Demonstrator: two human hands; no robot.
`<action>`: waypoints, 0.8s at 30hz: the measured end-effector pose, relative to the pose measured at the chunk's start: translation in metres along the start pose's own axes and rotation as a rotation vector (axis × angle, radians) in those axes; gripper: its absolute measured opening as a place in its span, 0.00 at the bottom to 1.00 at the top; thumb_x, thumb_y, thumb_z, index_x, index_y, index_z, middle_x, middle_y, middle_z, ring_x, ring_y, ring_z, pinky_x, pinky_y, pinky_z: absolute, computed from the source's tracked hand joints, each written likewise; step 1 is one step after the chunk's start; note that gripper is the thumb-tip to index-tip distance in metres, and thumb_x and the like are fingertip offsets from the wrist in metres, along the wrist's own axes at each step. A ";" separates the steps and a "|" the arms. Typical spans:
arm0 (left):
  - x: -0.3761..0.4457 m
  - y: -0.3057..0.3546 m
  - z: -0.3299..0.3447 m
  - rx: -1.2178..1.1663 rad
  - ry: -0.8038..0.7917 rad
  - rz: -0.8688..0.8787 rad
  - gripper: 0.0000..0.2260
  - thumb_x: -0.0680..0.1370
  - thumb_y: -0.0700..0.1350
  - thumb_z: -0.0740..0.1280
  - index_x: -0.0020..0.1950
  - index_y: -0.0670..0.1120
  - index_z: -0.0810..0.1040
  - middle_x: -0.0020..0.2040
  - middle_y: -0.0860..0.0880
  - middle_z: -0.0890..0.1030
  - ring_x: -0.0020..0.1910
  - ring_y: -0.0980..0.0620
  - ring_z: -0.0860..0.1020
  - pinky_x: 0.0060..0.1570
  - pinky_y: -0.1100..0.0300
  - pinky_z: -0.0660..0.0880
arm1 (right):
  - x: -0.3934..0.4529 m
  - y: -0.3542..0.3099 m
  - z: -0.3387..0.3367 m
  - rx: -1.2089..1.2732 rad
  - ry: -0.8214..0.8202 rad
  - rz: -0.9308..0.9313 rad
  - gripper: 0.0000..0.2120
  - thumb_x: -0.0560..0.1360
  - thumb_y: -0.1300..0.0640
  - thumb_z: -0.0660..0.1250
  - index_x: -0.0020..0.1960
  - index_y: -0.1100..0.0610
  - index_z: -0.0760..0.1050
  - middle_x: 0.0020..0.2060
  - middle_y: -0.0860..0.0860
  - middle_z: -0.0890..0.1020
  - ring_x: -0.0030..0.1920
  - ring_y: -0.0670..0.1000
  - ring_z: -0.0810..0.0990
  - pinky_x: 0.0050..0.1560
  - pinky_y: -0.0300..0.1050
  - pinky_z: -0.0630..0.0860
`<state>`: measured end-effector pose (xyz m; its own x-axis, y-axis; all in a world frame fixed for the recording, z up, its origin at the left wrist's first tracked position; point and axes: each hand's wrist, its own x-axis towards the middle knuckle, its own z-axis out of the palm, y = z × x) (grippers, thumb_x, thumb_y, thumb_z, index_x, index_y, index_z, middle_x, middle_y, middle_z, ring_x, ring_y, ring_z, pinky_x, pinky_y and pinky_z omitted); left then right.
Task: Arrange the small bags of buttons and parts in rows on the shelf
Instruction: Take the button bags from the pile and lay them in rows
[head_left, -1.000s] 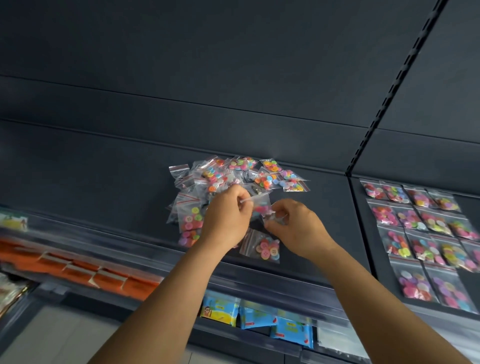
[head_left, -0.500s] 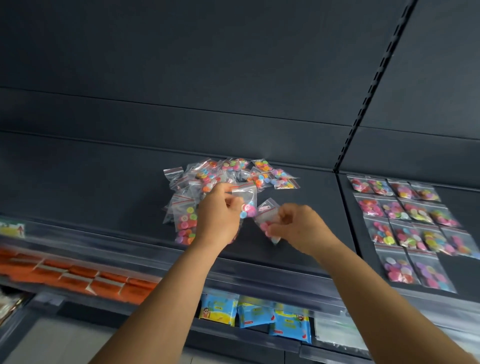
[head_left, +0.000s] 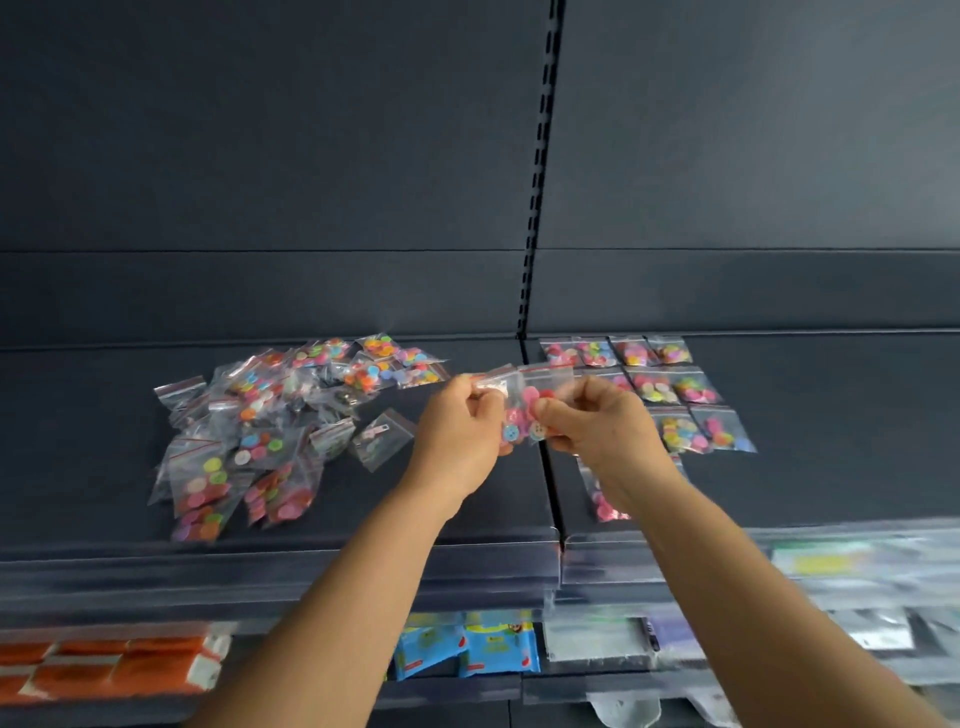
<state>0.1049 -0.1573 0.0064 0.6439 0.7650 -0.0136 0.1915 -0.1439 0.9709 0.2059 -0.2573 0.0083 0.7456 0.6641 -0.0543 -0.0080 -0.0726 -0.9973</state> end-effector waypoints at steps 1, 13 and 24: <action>-0.002 0.005 0.013 -0.032 -0.033 -0.007 0.07 0.78 0.47 0.64 0.50 0.43 0.75 0.44 0.46 0.83 0.40 0.52 0.83 0.46 0.46 0.81 | 0.000 0.000 -0.012 -0.004 0.011 -0.003 0.09 0.69 0.57 0.74 0.35 0.55 0.75 0.29 0.49 0.80 0.30 0.45 0.78 0.33 0.36 0.76; -0.014 0.034 0.158 -0.067 -0.114 -0.081 0.05 0.72 0.39 0.71 0.45 0.48 0.79 0.39 0.51 0.83 0.37 0.55 0.81 0.40 0.60 0.79 | 0.014 0.009 -0.168 -0.002 -0.012 0.064 0.07 0.71 0.61 0.71 0.35 0.56 0.79 0.31 0.53 0.81 0.32 0.49 0.77 0.36 0.40 0.76; -0.039 0.021 0.216 0.353 0.051 -0.025 0.02 0.76 0.46 0.67 0.44 0.49 0.76 0.40 0.55 0.80 0.38 0.57 0.78 0.33 0.64 0.70 | 0.012 0.037 -0.245 -0.406 0.015 0.097 0.05 0.71 0.57 0.71 0.37 0.55 0.78 0.31 0.50 0.84 0.30 0.49 0.77 0.35 0.47 0.77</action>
<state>0.2435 -0.3257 -0.0244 0.5998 0.8000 -0.0162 0.4565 -0.3255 0.8281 0.3773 -0.4343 -0.0172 0.7642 0.6288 -0.1436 0.1823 -0.4242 -0.8870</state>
